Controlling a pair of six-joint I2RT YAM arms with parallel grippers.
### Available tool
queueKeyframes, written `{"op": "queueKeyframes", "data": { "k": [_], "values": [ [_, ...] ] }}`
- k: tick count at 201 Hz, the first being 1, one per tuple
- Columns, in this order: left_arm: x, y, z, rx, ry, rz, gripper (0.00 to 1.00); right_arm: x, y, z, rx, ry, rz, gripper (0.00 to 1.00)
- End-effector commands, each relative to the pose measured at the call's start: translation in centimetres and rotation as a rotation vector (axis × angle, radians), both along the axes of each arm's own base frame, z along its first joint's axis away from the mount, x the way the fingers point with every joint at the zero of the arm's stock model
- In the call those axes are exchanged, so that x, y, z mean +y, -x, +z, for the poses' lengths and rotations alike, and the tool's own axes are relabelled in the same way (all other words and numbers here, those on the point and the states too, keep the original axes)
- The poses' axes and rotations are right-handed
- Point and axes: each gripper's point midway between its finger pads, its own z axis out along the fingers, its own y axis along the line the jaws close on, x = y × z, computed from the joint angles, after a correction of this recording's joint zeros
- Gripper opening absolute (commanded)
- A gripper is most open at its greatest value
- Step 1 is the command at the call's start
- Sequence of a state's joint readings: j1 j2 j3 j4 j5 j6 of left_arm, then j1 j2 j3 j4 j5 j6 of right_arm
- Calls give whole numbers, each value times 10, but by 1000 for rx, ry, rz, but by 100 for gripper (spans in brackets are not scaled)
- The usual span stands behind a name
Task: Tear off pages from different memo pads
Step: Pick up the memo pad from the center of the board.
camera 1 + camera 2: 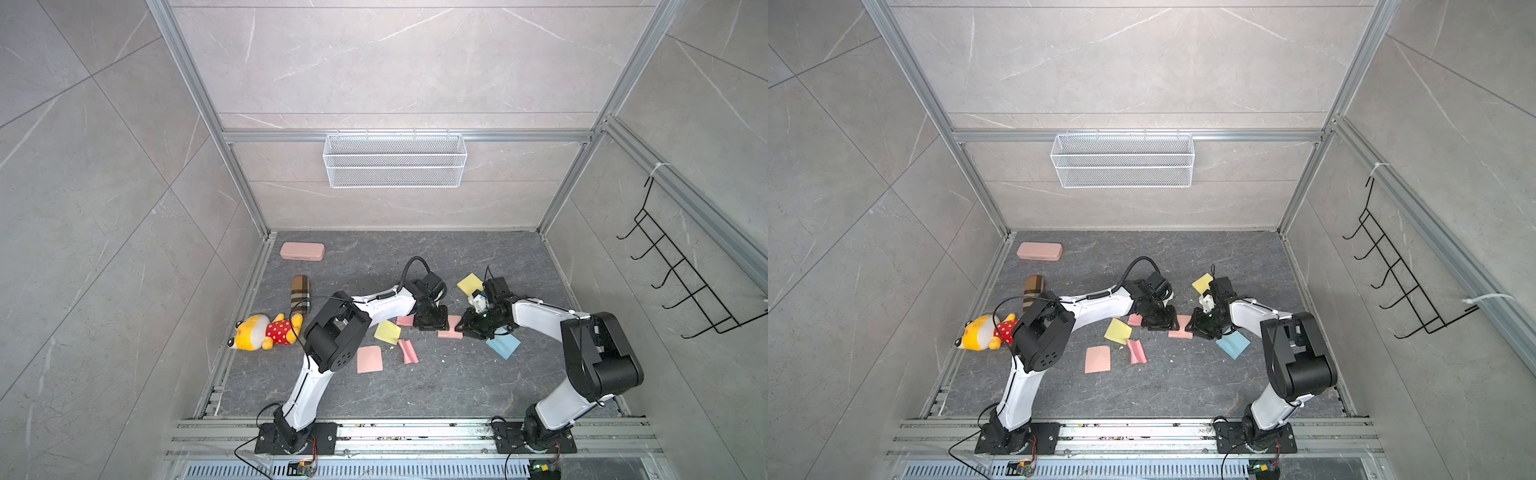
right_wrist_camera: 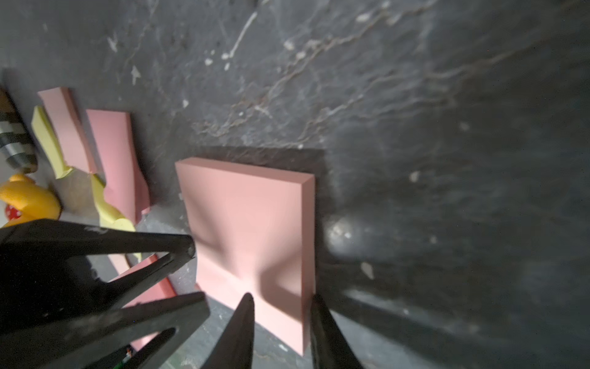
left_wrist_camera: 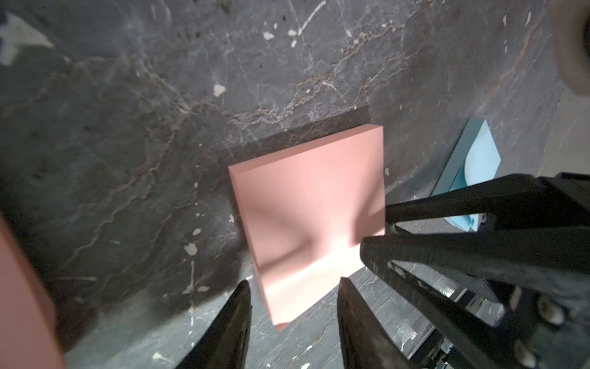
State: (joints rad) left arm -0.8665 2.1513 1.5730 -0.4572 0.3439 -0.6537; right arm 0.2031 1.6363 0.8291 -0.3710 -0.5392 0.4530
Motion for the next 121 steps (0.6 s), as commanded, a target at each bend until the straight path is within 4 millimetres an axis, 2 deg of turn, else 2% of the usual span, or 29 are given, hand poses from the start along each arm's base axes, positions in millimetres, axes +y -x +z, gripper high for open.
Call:
{"op": "queueKeyframes", "data": {
  "k": [1, 29, 68, 96, 121],
  "values": [
    [-6, 5, 0, 23, 40, -17, 36, 23, 0, 33, -81, -149, 61, 29],
    [-3, 3, 4, 25, 56, -6, 26, 23, 2, 37, -88, -154, 60, 23],
    [-2, 1, 17, 19, 91, 2, 23, 22, 1, 35, -88, -154, 45, 13],
    [-2, 0, 46, -19, 157, -13, 24, 22, 1, 44, -99, -158, 40, 9],
    [10, 1, 79, -72, 218, -27, 28, 25, 2, 57, -106, -190, 39, 7]
  ]
}}
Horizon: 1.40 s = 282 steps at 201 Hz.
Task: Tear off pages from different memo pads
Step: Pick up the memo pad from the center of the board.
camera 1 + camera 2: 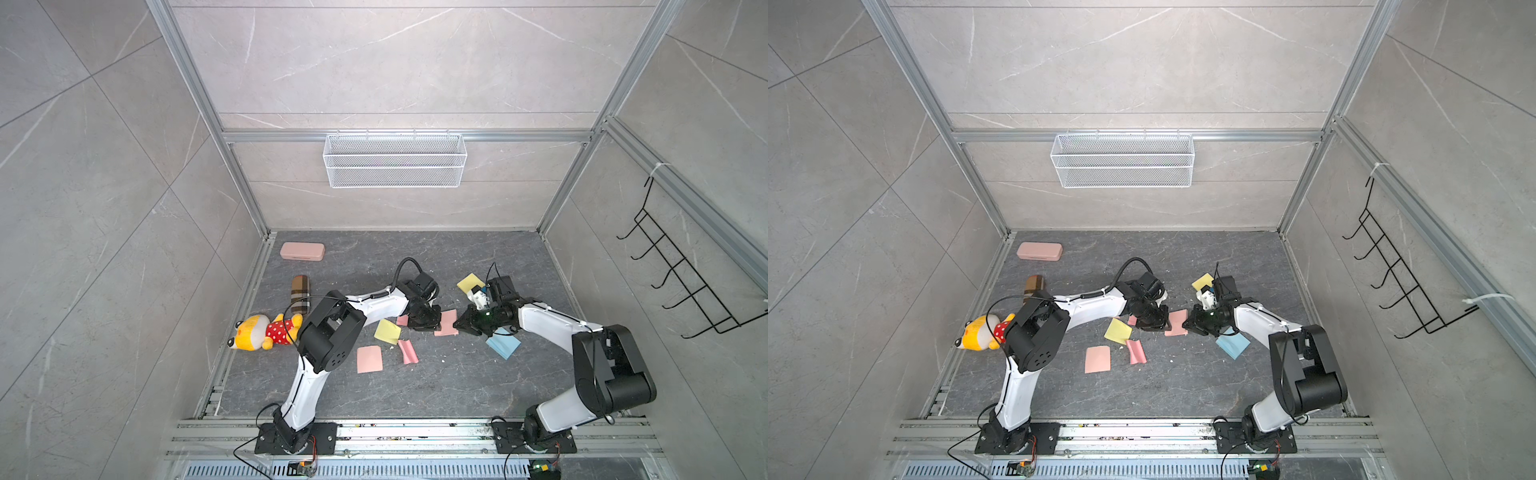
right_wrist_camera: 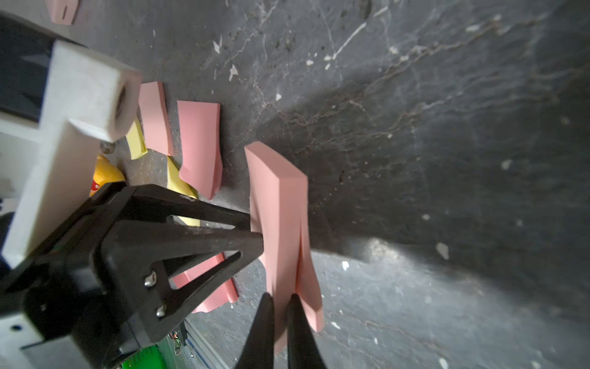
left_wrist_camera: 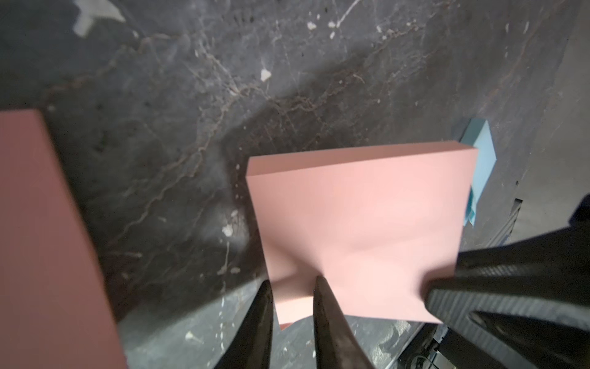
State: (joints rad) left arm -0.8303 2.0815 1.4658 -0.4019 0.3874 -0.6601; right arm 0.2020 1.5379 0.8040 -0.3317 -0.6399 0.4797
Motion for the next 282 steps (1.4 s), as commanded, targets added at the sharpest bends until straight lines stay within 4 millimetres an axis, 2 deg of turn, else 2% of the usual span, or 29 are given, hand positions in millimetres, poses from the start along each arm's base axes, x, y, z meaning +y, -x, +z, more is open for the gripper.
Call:
{"op": "queueKeyframes", "data": {
  "k": [1, 28, 50, 87, 117, 161, 212, 228, 282],
  "values": [
    [-7, 0, 74, -96, 179, -44, 28, 11, 3, 23, -31, -72, 24, 7],
    [13, 1, 103, -146, 233, -43, 35, 17, 5, 36, -21, -123, 20, 5],
    [32, -1, 121, -169, 302, -17, 47, 20, 9, 47, -14, -157, 16, 4],
    [70, -17, 146, -179, 519, 129, 66, 31, 18, 70, -16, -220, 30, 2],
    [70, -15, 154, -164, 599, 144, 71, 43, 27, 84, -7, -265, 56, 2],
    [77, -14, 147, -122, 645, 192, 73, 54, 33, 115, -13, -364, 79, 1],
    [73, -14, 147, -90, 688, 198, 65, 69, 42, 133, 0, -454, 120, 0],
    [70, -12, 151, -84, 706, 187, 57, 72, 41, 134, 2, -470, 121, 0],
    [68, -6, 162, -78, 735, 147, 23, 76, 40, 128, 19, -493, 108, 0]
  ]
}}
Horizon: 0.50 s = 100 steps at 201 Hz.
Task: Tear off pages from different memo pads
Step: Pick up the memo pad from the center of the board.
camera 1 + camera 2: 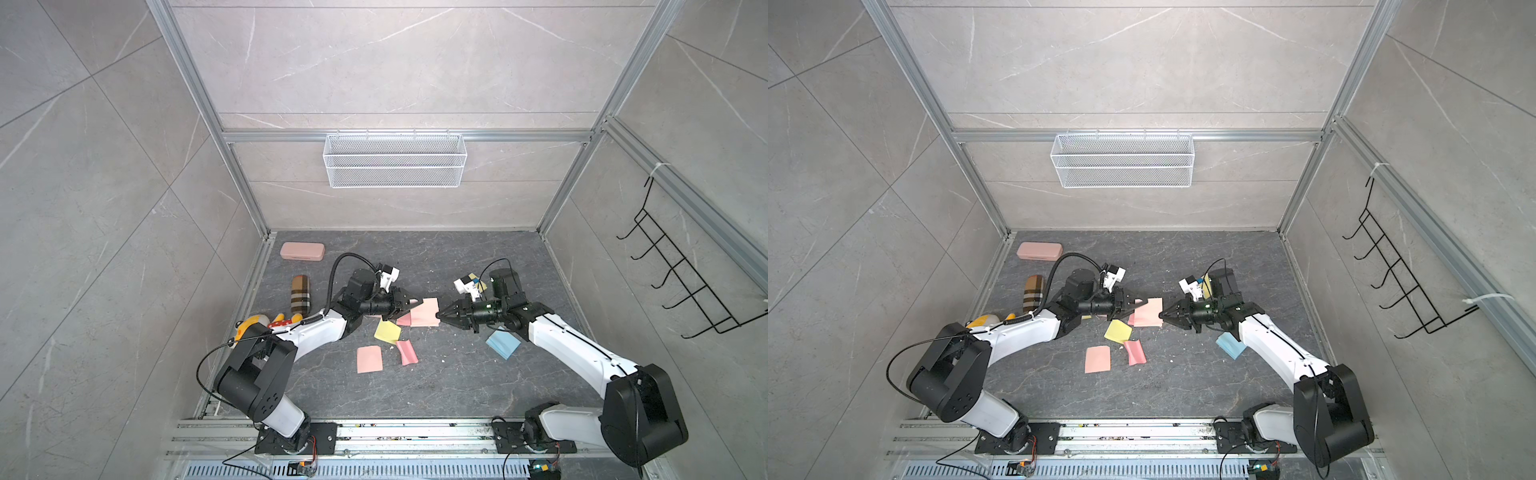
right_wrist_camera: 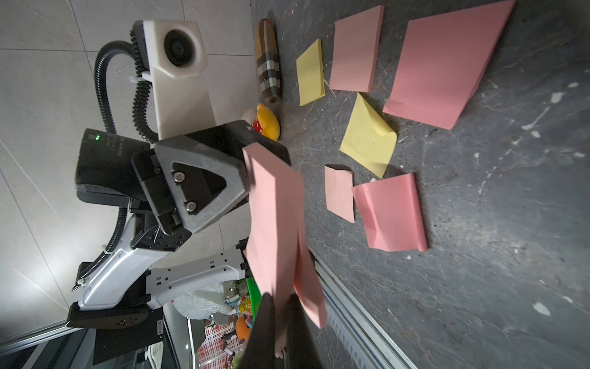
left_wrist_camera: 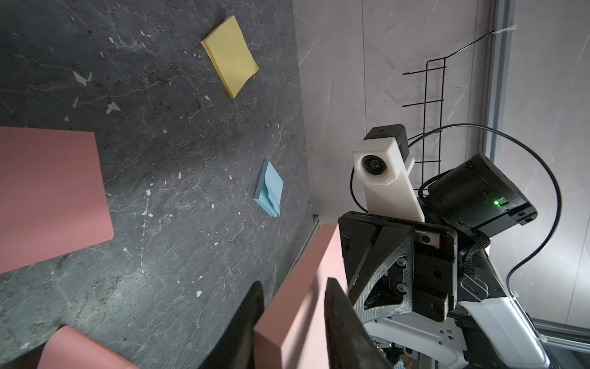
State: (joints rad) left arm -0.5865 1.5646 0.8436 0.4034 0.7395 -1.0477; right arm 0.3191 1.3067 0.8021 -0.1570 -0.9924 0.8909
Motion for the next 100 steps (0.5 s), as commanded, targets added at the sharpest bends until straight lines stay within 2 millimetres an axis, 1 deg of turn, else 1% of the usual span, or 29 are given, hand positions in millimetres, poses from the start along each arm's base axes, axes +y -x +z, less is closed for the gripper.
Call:
{"op": "queueKeyframes", "data": {
  "k": [1, 13, 17, 24, 25, 32, 38, 54, 70, 81, 100],
  "values": [
    [-4, 3, 24, -56, 61, -44, 22, 5, 2, 4, -4, -38, 14, 0],
    [-4, 3, 24, -49, 59, -45, 12, 5, 4, 3, -3, -34, 21, 1],
    [-4, 3, 24, -43, 56, -44, 9, 5, 4, 2, -6, -29, 25, 5],
    [-3, 1, 22, -22, 43, -40, 4, 3, 6, 2, -21, -8, 32, 16],
    [-3, 1, 21, -17, 40, -39, 4, 2, 7, 0, -11, 4, 31, 19],
    [1, -1, 15, 24, 9, -32, 0, -2, 11, -1, -40, 54, 45, 28],
    [4, -2, 8, 71, -24, -29, 0, -8, 14, -3, -74, 122, 55, 35],
    [13, -1, -3, 168, -77, -34, 0, -22, 17, -6, -189, 290, 79, 48],
    [15, 4, -6, 217, -104, -54, 0, -30, 20, -11, -312, 473, 127, 55],
    [13, 7, -4, 233, -99, -75, 0, -27, 26, -13, -380, 572, 188, 59],
    [13, 10, -1, 243, -103, -86, 0, -16, 31, -7, -488, 662, 267, 62]
  ]
}}
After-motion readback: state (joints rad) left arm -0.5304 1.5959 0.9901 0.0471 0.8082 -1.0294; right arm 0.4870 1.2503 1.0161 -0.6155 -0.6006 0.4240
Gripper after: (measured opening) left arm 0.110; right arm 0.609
